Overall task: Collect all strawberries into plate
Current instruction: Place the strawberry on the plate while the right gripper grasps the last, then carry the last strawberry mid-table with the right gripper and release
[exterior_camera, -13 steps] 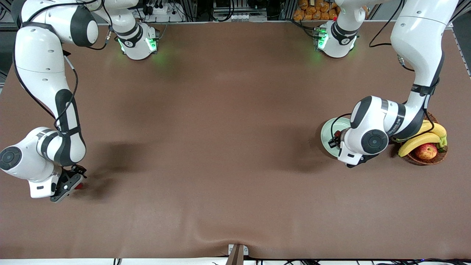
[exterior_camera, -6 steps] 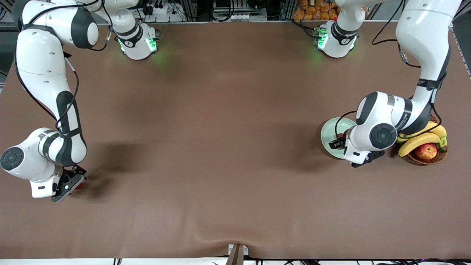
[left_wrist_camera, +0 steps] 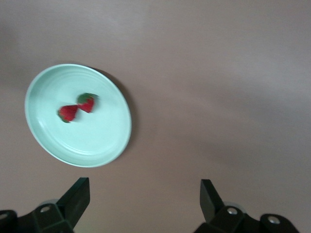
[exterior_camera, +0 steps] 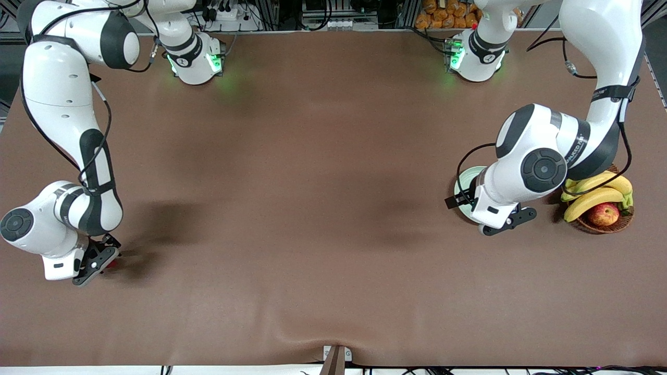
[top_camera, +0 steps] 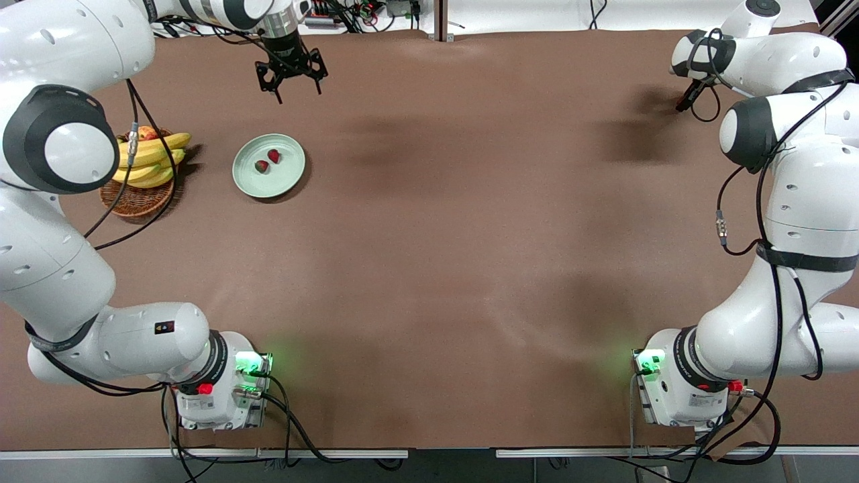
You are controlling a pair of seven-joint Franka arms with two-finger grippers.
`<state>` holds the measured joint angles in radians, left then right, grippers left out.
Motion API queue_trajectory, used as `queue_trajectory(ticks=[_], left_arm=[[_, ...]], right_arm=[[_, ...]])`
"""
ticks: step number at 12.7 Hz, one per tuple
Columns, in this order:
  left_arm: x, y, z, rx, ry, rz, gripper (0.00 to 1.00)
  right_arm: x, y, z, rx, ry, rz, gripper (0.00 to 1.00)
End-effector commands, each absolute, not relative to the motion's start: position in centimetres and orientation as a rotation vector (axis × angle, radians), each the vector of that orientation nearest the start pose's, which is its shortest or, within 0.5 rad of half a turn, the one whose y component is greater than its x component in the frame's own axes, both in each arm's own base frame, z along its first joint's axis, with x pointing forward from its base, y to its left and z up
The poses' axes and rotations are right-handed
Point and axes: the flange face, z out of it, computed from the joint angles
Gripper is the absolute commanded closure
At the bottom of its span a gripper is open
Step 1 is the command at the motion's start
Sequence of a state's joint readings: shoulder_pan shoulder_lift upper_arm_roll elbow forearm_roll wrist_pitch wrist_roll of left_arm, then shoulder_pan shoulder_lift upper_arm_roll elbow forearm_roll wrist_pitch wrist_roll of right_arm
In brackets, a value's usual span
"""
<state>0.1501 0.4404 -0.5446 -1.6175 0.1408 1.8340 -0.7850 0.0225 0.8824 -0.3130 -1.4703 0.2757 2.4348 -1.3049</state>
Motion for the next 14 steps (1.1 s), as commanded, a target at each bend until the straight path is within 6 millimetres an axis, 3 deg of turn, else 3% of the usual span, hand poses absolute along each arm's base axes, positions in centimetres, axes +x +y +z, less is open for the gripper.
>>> queue_trajectory(ticks=[1, 3, 6, 9, 12, 14], left_arm=[[61.7, -22.2, 40.5, -3.081, -0.700, 0.312, 0.00], [61.1, -26.3, 40.4, -3.070, -0.764, 0.321, 0.00], [60.9, -27.6, 40.4, -3.051, -0.836, 0.317, 0.00], [60.5, -29.2, 39.9, -3.034, -0.886, 0.324, 0.00], [60.7, -30.6, 39.5, -3.039, -0.963, 0.300, 0.00], [60.9, -31.2, 39.0, -3.035, -1.011, 0.302, 0.00]], right_arm=[[71.6, -17.1, 17.8, -2.895, -1.514, -0.162, 1.00], [72.0, -16.6, 18.6, -2.896, -1.521, -0.181, 1.00], [73.1, -14.7, 21.0, -2.882, -1.555, -0.236, 1.00], [75.0, -7.9, 23.3, -2.820, -1.584, -0.318, 1.00], [75.5, 0.0, 25.0, -2.757, -1.618, -0.366, 1.00], [75.1, 4.8, 25.9, -2.759, -1.541, -0.340, 1.00]])
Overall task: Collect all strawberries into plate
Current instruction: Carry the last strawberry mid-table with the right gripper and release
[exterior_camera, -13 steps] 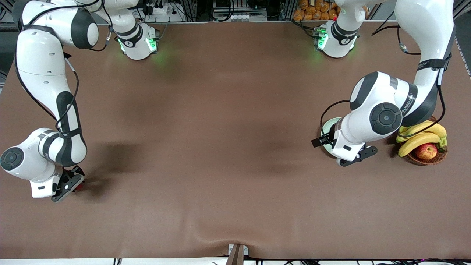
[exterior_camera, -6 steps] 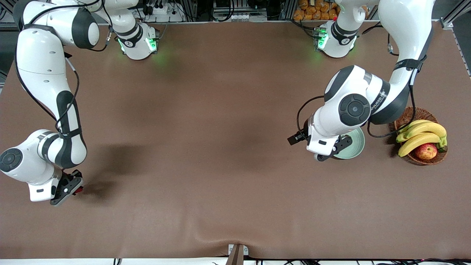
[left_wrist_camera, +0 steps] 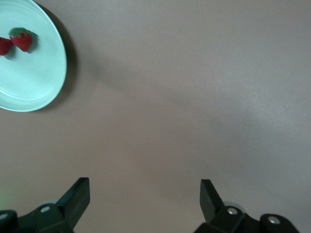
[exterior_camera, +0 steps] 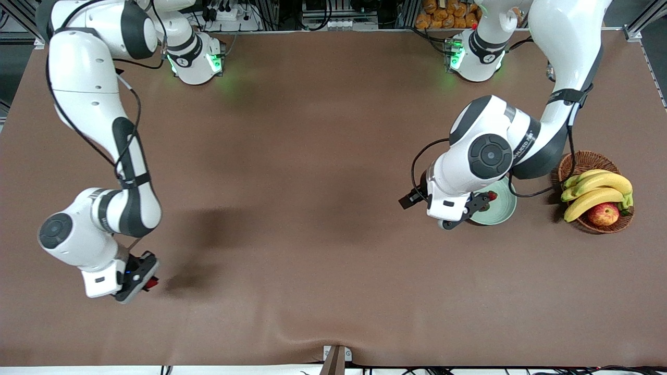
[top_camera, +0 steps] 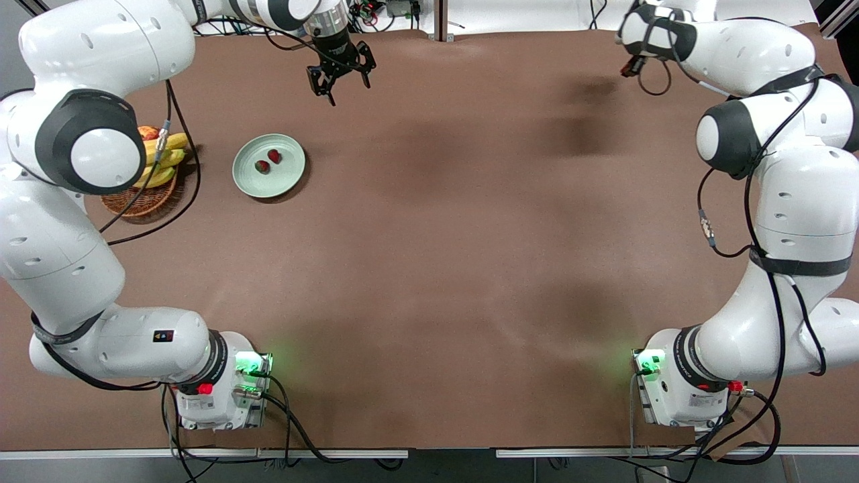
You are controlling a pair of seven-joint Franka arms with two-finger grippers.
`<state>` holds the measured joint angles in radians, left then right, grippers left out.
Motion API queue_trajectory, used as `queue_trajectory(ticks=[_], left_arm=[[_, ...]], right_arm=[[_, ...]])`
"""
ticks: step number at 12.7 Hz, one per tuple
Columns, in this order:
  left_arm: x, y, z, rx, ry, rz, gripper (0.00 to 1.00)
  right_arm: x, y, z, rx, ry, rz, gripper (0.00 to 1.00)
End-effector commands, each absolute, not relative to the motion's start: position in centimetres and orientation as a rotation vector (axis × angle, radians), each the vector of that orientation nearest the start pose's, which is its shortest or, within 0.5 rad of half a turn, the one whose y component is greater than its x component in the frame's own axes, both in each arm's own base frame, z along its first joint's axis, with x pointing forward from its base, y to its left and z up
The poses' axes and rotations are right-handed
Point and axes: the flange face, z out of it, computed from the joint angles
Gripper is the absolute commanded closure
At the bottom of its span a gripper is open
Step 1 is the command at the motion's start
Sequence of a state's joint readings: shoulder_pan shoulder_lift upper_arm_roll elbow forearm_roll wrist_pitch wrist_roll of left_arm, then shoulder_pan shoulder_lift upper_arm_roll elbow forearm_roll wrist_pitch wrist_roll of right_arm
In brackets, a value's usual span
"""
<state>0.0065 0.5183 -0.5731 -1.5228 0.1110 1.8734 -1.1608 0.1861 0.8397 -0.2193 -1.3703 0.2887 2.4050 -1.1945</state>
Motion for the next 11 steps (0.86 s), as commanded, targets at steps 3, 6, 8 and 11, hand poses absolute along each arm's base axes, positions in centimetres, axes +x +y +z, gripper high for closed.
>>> queue_trajectory(ticks=[3, 6, 8, 11], left_arm=[[60.7, -31.8, 38.6, -3.024, -1.027, 0.305, 0.00], [60.8, -31.7, 38.2, -3.021, -1.021, 0.308, 0.00], [60.8, -31.7, 38.1, -3.018, -1.017, 0.302, 0.00], [60.8, -31.7, 37.7, -3.015, -1.016, 0.309, 0.00]], right_arm=[[73.9, 13.5, 28.0, -2.761, -1.439, -0.326, 1.00], [71.1, 24.5, 28.2, -2.759, -1.382, -0.330, 1.00], [68.6, 31.0, 27.6, -2.778, -1.292, -0.335, 1.00], [65.1, 39.2, 27.0, -2.761, -1.256, -0.434, 1.00]])
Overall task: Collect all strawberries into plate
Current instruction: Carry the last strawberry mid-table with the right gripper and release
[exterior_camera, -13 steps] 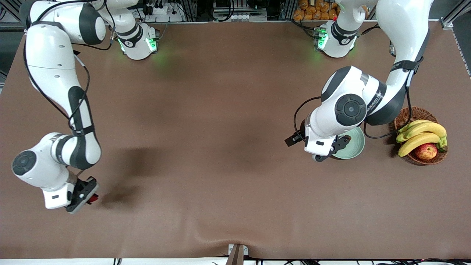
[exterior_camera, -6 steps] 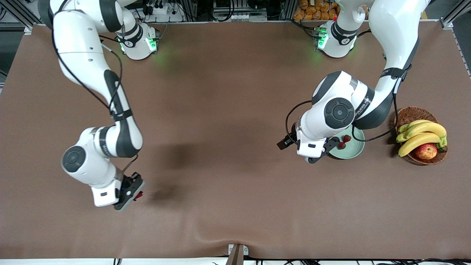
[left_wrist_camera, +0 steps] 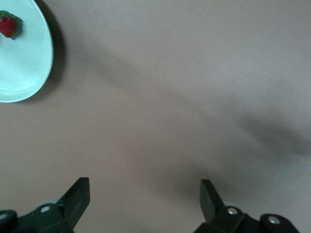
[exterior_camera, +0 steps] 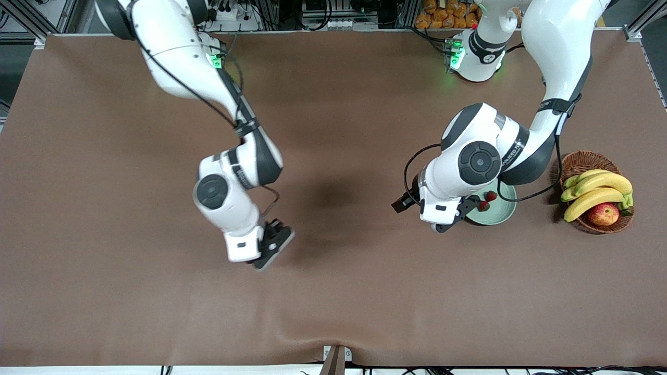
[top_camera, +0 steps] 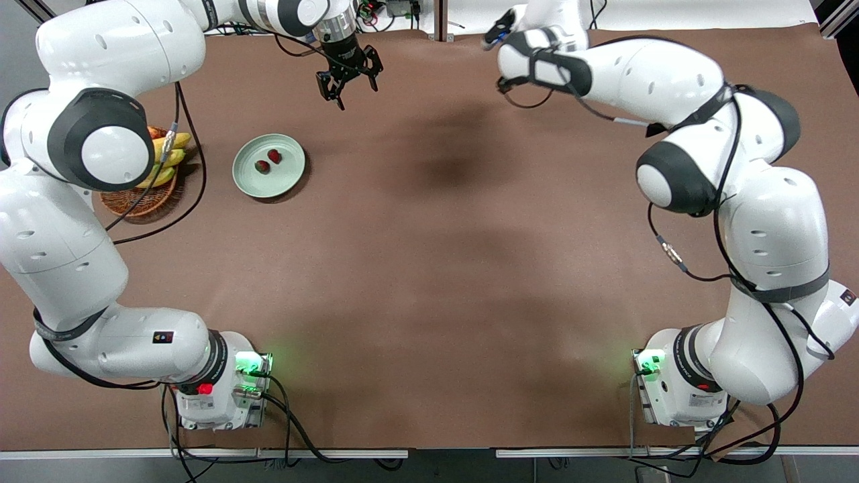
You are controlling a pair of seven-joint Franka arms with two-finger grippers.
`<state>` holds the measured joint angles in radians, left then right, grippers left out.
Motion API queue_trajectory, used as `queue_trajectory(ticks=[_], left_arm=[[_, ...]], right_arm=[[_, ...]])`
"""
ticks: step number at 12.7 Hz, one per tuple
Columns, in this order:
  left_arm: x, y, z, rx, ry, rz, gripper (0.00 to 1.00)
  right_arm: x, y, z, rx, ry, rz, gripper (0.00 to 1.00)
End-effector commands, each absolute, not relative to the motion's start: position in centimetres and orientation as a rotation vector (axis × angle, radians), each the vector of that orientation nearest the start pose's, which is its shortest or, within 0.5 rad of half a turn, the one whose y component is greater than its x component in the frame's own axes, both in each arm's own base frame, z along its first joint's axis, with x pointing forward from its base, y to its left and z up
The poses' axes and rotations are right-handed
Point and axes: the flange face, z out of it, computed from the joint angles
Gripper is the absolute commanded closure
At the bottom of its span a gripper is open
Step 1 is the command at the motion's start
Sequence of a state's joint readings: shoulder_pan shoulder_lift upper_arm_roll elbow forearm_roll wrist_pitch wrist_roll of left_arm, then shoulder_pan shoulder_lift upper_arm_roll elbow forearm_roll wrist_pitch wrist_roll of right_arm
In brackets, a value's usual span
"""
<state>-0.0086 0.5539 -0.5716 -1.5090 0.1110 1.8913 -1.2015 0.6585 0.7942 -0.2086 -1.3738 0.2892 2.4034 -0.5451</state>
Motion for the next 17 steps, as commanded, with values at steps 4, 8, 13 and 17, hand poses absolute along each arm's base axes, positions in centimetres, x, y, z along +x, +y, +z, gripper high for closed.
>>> queue_trajectory(ticks=[4, 8, 13, 17], left_arm=[[61.2, -31.8, 37.3, -3.031, -1.021, 0.285, 0.00], [61.2, -31.6, 37.3, -3.031, -1.021, 0.271, 0.00], [61.0, -32.0, 36.9, -3.030, -1.009, 0.278, 0.00], [60.5, -34.0, 35.5, -3.048, -1.013, 0.285, 0.00]], right_arm=[[60.2, 45.5, 25.7, -2.713, -1.336, -0.374, 1.00], [56.7, 47.0, 22.6, -2.704, -1.402, -0.269, 1.00], [55.7, 47.9, 22.4, -2.704, -1.406, -0.278, 0.00], [57.3, 46.5, 24.9, -2.722, -1.365, -0.314, 0.00]])
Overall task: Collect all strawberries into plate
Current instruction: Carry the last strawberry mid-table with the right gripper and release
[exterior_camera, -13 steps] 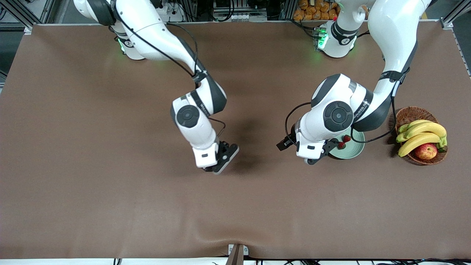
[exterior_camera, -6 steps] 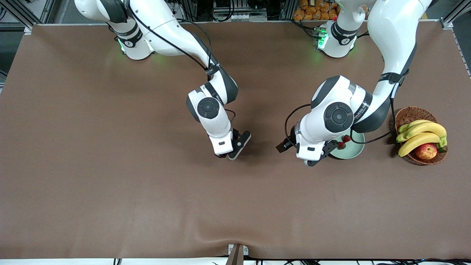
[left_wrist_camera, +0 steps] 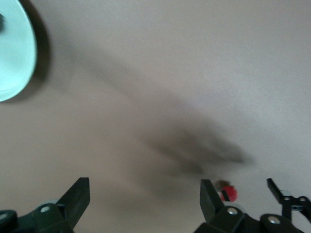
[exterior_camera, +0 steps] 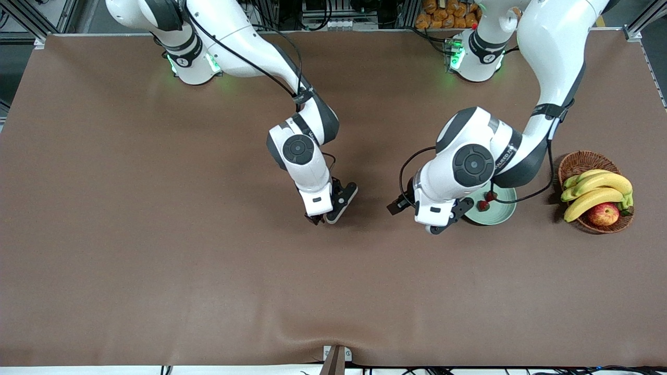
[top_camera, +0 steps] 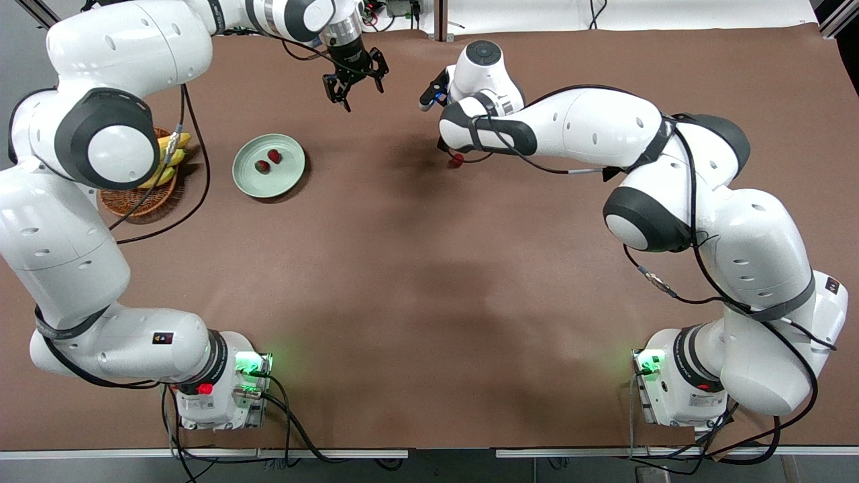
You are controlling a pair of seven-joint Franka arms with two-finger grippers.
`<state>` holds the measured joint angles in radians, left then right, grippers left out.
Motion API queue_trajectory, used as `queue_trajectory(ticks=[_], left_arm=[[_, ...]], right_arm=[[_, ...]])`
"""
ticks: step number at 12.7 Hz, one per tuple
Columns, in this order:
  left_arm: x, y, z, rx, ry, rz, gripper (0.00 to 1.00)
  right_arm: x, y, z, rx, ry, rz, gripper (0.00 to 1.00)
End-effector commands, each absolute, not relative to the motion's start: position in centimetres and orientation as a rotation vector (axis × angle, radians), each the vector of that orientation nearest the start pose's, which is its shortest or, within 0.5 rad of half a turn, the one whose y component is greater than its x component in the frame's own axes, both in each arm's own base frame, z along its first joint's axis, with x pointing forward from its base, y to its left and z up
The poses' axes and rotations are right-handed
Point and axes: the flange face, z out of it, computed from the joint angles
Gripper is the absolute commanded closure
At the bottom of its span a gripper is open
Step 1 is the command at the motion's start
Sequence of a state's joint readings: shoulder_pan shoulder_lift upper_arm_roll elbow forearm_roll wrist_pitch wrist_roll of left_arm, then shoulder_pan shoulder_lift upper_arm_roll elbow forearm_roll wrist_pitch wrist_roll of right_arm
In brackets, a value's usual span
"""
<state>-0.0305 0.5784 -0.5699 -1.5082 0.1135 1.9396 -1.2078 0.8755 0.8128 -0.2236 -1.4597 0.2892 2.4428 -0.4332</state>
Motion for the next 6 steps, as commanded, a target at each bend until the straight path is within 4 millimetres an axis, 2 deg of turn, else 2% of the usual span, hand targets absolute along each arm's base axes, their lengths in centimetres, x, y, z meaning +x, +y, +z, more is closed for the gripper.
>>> queue_trajectory(ticks=[1, 2, 4, 6], left_arm=[[60.5, -35.0, 35.0, -3.066, -1.045, 0.270, 0.00], [60.2, -36.7, 34.0, -3.071, -1.113, 0.265, 0.00], [59.2, -39.7, 32.4, -3.068, -1.203, 0.244, 0.00], [58.7, -41.2, 31.1, -3.054, -1.260, 0.234, 0.00]], right_arm=[[58.2, 45.5, 26.6, -2.737, -1.342, -0.343, 0.00], [59.3, 43.9, 28.3, -2.766, -1.317, -0.343, 0.00], [62.0, 38.9, 32.0, -2.856, -1.235, -0.326, 0.00], [64.6, 32.9, 35.2, -2.955, -1.125, -0.300, 0.00]])
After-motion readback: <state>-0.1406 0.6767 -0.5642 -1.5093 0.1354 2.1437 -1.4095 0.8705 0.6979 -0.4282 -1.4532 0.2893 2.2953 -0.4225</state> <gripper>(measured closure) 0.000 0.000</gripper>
